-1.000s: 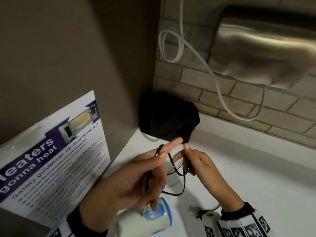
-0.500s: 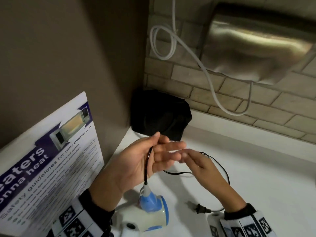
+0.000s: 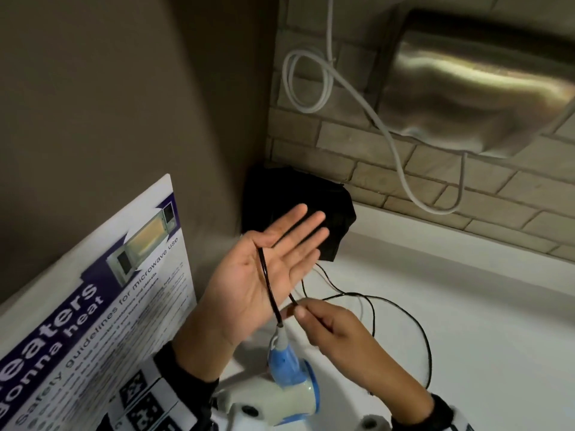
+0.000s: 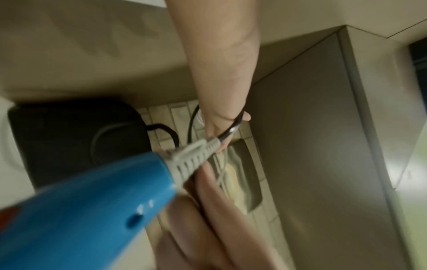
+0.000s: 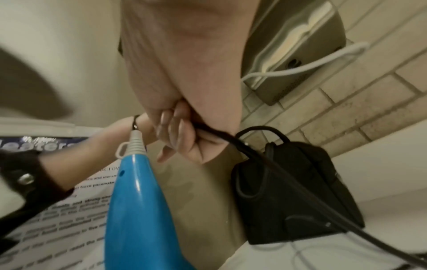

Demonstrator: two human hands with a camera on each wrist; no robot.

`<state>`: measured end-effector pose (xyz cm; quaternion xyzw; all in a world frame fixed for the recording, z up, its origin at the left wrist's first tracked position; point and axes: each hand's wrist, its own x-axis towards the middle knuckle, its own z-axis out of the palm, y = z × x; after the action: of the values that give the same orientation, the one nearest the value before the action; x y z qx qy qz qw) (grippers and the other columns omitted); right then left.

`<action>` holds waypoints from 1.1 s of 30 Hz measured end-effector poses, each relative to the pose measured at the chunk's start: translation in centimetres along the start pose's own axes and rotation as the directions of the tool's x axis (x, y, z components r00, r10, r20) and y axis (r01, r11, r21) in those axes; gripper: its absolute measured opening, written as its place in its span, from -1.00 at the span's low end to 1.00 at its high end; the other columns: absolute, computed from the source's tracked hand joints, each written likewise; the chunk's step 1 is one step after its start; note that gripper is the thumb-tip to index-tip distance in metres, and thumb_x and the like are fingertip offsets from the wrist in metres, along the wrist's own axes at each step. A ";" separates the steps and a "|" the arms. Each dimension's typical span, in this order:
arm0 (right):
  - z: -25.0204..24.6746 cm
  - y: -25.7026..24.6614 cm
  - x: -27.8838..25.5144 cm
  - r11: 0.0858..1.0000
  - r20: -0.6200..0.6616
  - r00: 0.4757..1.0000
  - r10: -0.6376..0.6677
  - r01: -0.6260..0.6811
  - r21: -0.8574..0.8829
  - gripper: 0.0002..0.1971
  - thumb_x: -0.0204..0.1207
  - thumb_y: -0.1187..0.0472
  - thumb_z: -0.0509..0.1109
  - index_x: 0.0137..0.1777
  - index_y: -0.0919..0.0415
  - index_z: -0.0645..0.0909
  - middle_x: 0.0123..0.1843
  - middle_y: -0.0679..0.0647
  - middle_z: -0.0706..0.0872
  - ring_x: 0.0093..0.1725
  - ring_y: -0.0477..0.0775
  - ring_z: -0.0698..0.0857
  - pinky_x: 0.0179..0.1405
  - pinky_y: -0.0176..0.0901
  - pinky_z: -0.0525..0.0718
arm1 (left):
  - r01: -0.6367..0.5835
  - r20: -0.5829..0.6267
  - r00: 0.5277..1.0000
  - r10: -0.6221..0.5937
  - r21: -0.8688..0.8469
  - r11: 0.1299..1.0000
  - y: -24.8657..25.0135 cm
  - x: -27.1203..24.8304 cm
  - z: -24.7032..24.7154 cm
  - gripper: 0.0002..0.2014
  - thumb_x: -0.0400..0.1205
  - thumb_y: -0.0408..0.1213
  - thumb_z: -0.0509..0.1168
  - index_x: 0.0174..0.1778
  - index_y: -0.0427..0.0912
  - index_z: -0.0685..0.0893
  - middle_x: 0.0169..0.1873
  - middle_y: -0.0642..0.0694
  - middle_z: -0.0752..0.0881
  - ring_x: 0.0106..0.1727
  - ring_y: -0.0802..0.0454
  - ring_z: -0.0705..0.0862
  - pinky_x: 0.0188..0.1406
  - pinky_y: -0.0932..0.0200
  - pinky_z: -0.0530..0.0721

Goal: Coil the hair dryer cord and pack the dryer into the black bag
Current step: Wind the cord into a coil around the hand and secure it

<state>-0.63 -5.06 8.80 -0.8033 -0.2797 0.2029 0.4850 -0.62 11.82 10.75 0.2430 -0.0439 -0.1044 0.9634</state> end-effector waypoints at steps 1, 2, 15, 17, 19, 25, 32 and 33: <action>0.0 0.3 -0.5 0.998 -0.019 0.999 -0.031 0.030 -0.053 -0.75 0.68 0.09 0.19 -0.09 -0.18 0.69 -0.48 -0.24 0.62 -0.47 -0.22 0.48 -0.34 -0.48 0.39 | -0.038 0.008 0.999 0.038 0.019 0.999 0.5 0.3 -0.3 -0.54 0.59 -0.30 -0.02 0.28 -0.14 0.68 0.50 -0.26 0.48 0.55 -0.16 0.41 0.56 -0.08 0.28; -0.1 0.4 -0.9 0.994 -0.036 0.998 -0.054 0.051 -0.092 -0.77 0.67 0.06 0.20 -0.03 -0.16 0.71 -0.42 -0.13 0.68 -0.46 -0.17 0.49 -0.33 -0.44 0.39 | -0.072 0.012 0.997 0.071 0.059 0.996 1.0 0.6 -0.6 -0.53 0.56 -0.30 0.00 0.30 -0.11 0.68 0.48 -0.23 0.51 0.55 -0.12 0.42 0.55 -0.08 0.32; -2.5 -0.7 -3.5 0.847 0.103 0.985 -0.137 0.170 -0.504 -0.81 0.58 -0.24 0.10 0.11 -0.43 0.49 -0.11 -0.65 0.61 -0.08 -0.53 0.61 -0.11 -0.60 0.50 | 0.006 -0.135 0.988 0.073 0.510 0.860 1.1 4.5 -5.2 -0.60 0.77 -0.22 -0.08 0.40 -0.21 0.54 0.36 -0.16 0.65 0.43 -0.04 0.57 0.54 -0.19 0.34; -3.1 -1.1 -3.1 0.833 0.048 0.980 -0.192 0.188 -0.521 -0.72 0.56 -0.33 0.03 0.09 -0.39 0.53 -0.06 -0.58 0.66 -0.06 -0.50 0.65 -0.08 -0.56 0.57 | 0.018 -0.146 0.987 0.069 0.524 0.852 0.5 4.5 -5.5 -0.61 0.76 -0.17 -0.03 0.40 -0.23 0.53 0.35 -0.18 0.65 0.41 -0.06 0.60 0.52 -0.21 0.37; -4.2 -1.7 -2.3 0.829 -0.035 0.961 -0.273 0.217 -0.515 -0.72 0.58 -0.28 0.08 0.04 -0.28 0.58 -0.04 -0.46 0.71 -0.10 -0.43 0.69 -0.12 -0.50 0.61 | 0.032 -0.147 0.988 0.052 0.513 0.858 0.1 4.2 -5.6 -0.57 0.75 -0.13 0.00 0.43 -0.28 0.48 0.36 -0.24 0.64 0.40 -0.12 0.61 0.49 -0.25 0.42; -7.3 -4.5 2.8 0.775 -0.158 0.850 -0.502 0.361 -0.519 -0.90 0.57 0.07 0.31 -0.10 -0.10 0.66 -0.18 -0.25 0.72 -0.15 -0.26 0.70 -0.20 -0.21 0.64 | 0.171 -0.016 0.983 -0.184 0.445 0.879 -0.6 2.7 -3.4 -0.39 0.72 0.03 -0.18 0.37 -0.34 0.53 0.29 -0.39 0.65 0.37 -0.33 0.60 0.40 -0.24 0.51; -7.1 -3.8 8.1 0.876 -0.179 0.899 -0.401 0.318 -0.364 -0.85 0.50 -0.01 0.34 -0.30 -0.17 0.60 -0.35 -0.24 0.67 -0.26 -0.22 0.65 -0.24 -0.25 0.54 | 0.286 0.256 0.889 -0.379 0.336 0.898 -1.5 0.2 -1.1 -0.45 0.58 0.17 0.17 0.15 -0.29 0.62 0.13 -0.40 0.75 0.27 -0.40 0.65 0.40 -0.30 0.50; -6.4 -3.2 8.2 0.890 -0.159 0.911 -0.381 0.314 -0.331 -0.81 0.53 -0.05 0.29 -0.32 -0.15 0.57 -0.39 -0.24 0.65 -0.30 -0.22 0.64 -0.26 -0.25 0.52 | 0.281 0.266 0.887 -0.377 0.337 0.899 -1.6 0.1 -0.8 -0.46 0.57 0.15 0.22 0.16 -0.29 0.63 0.13 -0.38 0.75 0.26 -0.40 0.65 0.40 -0.34 0.48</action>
<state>8.62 -2.81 14.02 -0.8210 -0.3919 -0.0221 0.4146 -0.73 10.83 9.27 0.3645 -0.1743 -0.2987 0.8646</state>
